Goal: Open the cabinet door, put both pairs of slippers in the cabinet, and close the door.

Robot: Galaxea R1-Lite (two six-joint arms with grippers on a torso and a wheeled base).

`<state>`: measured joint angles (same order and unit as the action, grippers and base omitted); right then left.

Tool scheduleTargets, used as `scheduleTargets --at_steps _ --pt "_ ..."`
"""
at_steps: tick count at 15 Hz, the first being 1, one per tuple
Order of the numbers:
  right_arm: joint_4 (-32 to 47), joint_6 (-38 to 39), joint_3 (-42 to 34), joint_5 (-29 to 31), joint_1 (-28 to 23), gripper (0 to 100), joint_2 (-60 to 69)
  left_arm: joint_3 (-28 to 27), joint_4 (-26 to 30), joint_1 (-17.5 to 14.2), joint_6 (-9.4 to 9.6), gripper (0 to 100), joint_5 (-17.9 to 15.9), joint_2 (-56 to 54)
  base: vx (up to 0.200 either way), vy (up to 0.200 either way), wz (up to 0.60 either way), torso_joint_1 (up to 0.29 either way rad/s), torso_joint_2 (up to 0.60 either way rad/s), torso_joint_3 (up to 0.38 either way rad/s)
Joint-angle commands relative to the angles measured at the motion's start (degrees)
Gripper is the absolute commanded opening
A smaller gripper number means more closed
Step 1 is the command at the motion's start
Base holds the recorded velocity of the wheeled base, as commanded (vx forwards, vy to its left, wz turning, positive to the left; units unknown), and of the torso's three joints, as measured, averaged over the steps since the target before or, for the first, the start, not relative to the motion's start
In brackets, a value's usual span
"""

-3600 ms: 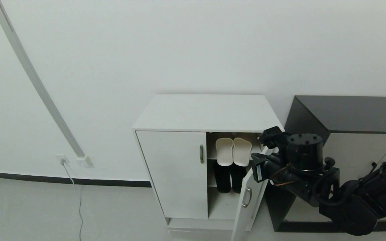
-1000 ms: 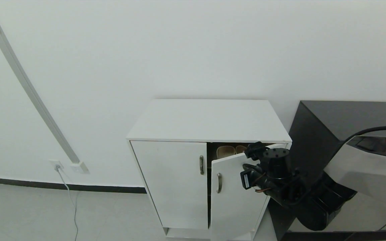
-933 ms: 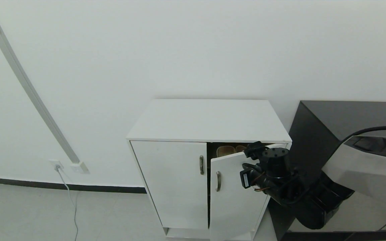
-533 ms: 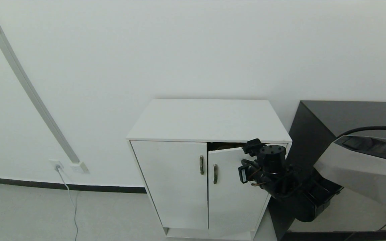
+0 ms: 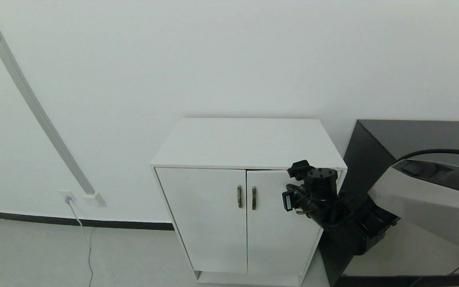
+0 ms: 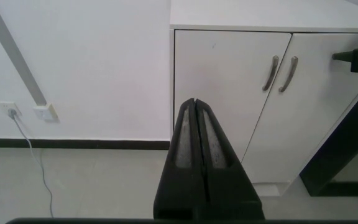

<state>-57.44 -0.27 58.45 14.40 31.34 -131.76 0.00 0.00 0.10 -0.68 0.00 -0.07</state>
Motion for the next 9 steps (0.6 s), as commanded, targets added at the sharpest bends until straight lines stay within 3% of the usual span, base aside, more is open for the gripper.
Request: scheduleTargets --at_steps 1,9 --pt "0.0 -0.1 0.3 0.0 -0.1 0 -0.2 0.0 0.0 0.0 -0.02 0 0.0 0.1 0.000 0.000 0.00 0.000 0.00 0.000" --pt "0.0 -0.1 1.1 0.0 -0.3 0 -1.0 0.0 0.0 0.0 -0.02 0 0.0 0.1 0.000 0.000 0.00 0.000 0.00 0.000"
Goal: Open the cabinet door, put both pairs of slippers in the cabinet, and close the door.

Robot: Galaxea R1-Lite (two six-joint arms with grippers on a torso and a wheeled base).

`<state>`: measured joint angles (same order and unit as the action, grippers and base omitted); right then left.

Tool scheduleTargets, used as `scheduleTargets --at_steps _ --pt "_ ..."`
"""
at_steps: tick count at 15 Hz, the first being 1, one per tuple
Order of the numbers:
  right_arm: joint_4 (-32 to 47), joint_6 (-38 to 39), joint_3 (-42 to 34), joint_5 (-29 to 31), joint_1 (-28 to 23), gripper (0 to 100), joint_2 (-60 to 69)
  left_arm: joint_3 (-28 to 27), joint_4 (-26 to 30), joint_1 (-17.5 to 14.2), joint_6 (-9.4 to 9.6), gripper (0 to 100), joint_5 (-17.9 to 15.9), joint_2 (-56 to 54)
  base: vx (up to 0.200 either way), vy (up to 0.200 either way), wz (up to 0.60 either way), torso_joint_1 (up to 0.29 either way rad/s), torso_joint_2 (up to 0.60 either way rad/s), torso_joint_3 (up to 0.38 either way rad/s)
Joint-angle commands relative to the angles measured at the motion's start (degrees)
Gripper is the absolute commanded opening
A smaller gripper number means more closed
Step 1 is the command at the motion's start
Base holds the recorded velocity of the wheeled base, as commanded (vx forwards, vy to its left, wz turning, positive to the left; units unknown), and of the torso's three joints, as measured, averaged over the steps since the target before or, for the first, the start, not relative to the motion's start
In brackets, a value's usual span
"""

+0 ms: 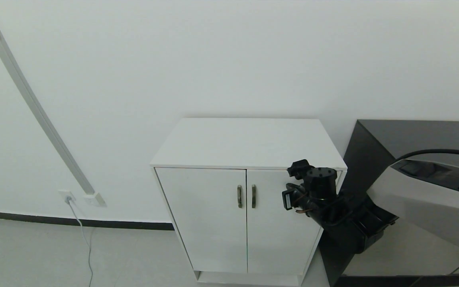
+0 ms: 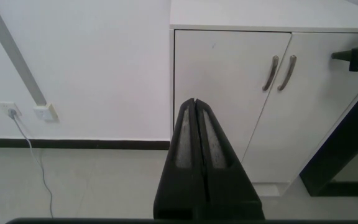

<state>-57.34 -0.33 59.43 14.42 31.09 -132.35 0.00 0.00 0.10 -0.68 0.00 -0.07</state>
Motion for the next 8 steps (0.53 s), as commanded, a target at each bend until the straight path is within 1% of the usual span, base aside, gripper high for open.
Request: scheduleTargets --at_steps 1,8 --pt "0.0 0.0 0.4 0.0 -0.1 0 -0.5 0.0 0.0 0.0 -0.02 0 0.0 0.1 0.000 0.000 0.00 0.000 0.00 0.000" --pt "0.0 -0.2 1.3 0.0 -0.2 0 -0.8 0.0 0.0 0.0 -0.02 0 0.0 0.1 0.000 0.000 0.00 0.000 0.00 0.000"
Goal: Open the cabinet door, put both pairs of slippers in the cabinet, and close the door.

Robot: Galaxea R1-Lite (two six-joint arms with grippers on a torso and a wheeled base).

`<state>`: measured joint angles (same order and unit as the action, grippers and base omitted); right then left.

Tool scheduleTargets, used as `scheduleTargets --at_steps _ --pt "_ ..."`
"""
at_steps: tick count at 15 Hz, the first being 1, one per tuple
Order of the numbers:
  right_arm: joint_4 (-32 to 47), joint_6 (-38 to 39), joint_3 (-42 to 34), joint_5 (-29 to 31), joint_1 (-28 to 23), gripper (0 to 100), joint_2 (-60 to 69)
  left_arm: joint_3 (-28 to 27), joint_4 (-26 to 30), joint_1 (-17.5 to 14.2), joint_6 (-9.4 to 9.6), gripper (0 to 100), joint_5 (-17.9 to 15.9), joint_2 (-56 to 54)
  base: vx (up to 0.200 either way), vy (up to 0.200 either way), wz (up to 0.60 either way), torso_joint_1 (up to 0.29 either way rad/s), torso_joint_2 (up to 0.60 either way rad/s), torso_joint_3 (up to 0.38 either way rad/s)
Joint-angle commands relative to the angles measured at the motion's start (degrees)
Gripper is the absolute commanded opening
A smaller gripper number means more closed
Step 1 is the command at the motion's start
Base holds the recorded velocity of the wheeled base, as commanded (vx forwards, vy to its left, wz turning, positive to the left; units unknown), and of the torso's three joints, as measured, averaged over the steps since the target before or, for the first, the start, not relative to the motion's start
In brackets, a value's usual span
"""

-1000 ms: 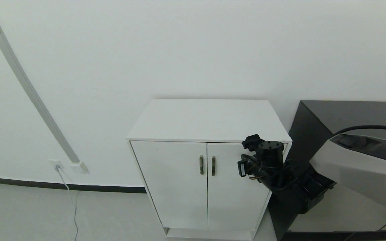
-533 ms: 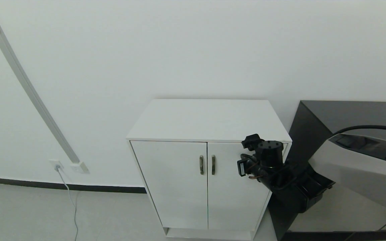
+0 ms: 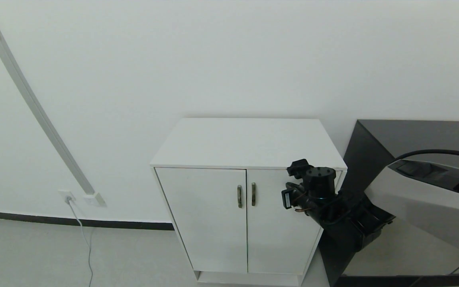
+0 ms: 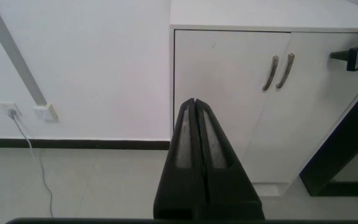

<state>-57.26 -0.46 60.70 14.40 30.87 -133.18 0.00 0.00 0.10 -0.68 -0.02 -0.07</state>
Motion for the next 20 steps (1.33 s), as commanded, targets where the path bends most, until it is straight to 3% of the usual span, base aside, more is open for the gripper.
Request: scheduleTargets --at_steps 1,6,13,20 --pt "-0.1 -0.1 0.0 0.0 0.0 0 0.2 0.0 0.0 0.0 -0.02 0 0.0 0.1 0.000 0.000 0.00 0.000 0.00 0.000" --pt "-0.4 0.0 -4.2 0.1 0.9 0 3.8 0.0 0.0 0.0 -0.02 0 0.0 0.1 0.000 0.000 0.00 0.000 0.00 0.000" --pt "-4.4 0.0 -22.4 0.2 0.7 0 19.7 0.0 0.0 0.0 -0.02 0 0.1 0.1 0.000 0.000 0.00 0.000 0.00 0.000" --pt "-4.3 -0.2 -38.0 0.3 -5.6 0 36.7 0.0 0.0 0.0 -0.11 0 0.1 0.1 0.000 0.000 0.00 0.000 0.00 0.000"
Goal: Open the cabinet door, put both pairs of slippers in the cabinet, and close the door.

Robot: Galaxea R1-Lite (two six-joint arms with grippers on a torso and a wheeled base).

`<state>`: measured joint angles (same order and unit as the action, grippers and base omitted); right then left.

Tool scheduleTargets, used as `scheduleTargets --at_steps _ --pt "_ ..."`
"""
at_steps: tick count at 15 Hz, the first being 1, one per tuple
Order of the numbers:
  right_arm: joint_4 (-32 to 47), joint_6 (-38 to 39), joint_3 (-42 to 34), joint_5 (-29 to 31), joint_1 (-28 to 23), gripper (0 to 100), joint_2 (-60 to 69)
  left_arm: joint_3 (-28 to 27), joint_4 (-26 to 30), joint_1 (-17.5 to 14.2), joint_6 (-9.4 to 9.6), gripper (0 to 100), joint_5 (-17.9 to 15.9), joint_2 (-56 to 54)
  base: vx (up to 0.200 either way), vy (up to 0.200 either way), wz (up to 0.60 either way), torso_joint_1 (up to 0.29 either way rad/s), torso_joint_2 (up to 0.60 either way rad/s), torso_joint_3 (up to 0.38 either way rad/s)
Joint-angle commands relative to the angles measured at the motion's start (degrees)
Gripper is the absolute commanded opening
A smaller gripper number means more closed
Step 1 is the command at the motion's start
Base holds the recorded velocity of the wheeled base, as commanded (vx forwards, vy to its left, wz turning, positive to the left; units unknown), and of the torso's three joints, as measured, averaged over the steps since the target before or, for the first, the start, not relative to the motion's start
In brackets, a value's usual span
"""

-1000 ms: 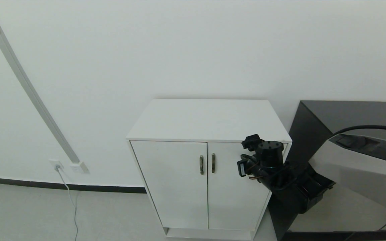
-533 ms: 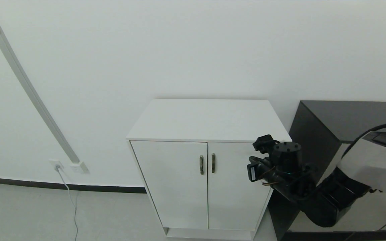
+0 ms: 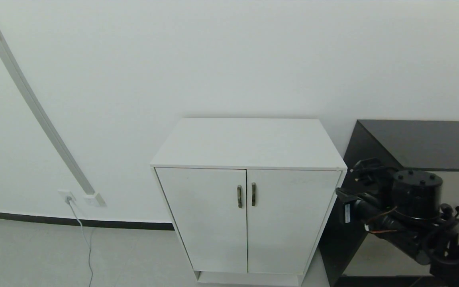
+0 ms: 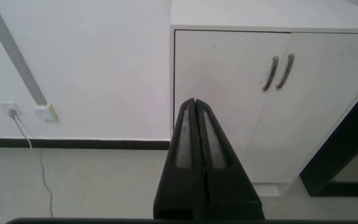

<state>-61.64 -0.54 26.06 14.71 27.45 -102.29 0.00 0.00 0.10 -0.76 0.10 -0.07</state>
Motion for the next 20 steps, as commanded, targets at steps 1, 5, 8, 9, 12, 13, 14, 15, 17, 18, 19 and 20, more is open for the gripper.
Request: scheduleTargets --at_steps 1,5,8,9,12,13,14,15,17,18,19,20 --pt "0.1 -0.2 -5.4 0.0 -3.8 0 7.7 0.0 0.0 0.0 -0.04 0 0.0 0.1 0.000 0.000 0.00 0.000 0.00 0.000" --pt "0.4 -0.6 -13.6 -0.5 -8.9 0 15.5 0.0 0.0 0.0 0.05 0 -0.1 0.1 0.000 0.000 0.00 0.000 0.00 0.000" --pt "0.4 -2.4 -18.7 -1.2 -9.5 0 19.8 0.0 0.0 0.0 0.05 0 -0.1 0.1 0.000 0.000 0.00 0.000 0.00 0.000" --pt "0.4 -3.2 -21.3 -2.6 -9.4 0 21.7 0.0 0.0 0.0 0.05 0 -0.1 0.1 0.000 0.000 0.00 0.000 0.00 0.000" --pt "0.4 -3.6 -25.9 -5.3 -9.3 0 25.2 0.0 0.0 0.0 0.05 0 -0.1 0.1 0.000 0.000 0.00 0.000 0.00 0.000" --pt "1.4 -3.0 -26.1 -5.4 -9.3 0 26.5 0.0 0.0 0.0 0.05 0 -0.2 0.1 0.000 0.000 0.00 0.000 0.00 0.000" --pt "4.3 -2.8 -26.1 -5.5 -9.7 0 29.3 0.0 0.0 0.0 0.05 0 -0.2 0.1 0.000 0.000 0.00 0.000 0.00 0.000" --pt "8.0 -2.8 -26.1 -5.7 -9.5 0 32.2 0.0 0.0 0.0 0.05 0 -0.2 0.1 0.000 0.000 0.00 0.000 0.00 0.000" --pt "16.7 -3.0 -26.1 -8.6 -9.4 0 38.9 0.0 0.0 0.0 0.05 0 -0.1 0.1 0.000 0.000 0.00 0.000 0.00 0.000" --pt "20.5 -3.0 -26.1 -10.1 -9.5 0 41.5 0.0 -0.1 0.0 0.05 0 -0.1 0.1 0.000 0.000 0.00 0.000 0.00 0.000" --pt "23.2 -2.9 -26.1 -10.8 -9.5 0 43.2 0.0 0.0 0.0 0.05 0 -0.1 0.1 0.000 0.000 0.00 0.000 0.00 0.000" --pt "26.6 -2.8 -26.1 -11.0 -9.5 0 45.4 0.0 0.0 0.0 0.05 0 -0.1 0.1 0.000 0.000 0.00 0.000 0.00 0.000"
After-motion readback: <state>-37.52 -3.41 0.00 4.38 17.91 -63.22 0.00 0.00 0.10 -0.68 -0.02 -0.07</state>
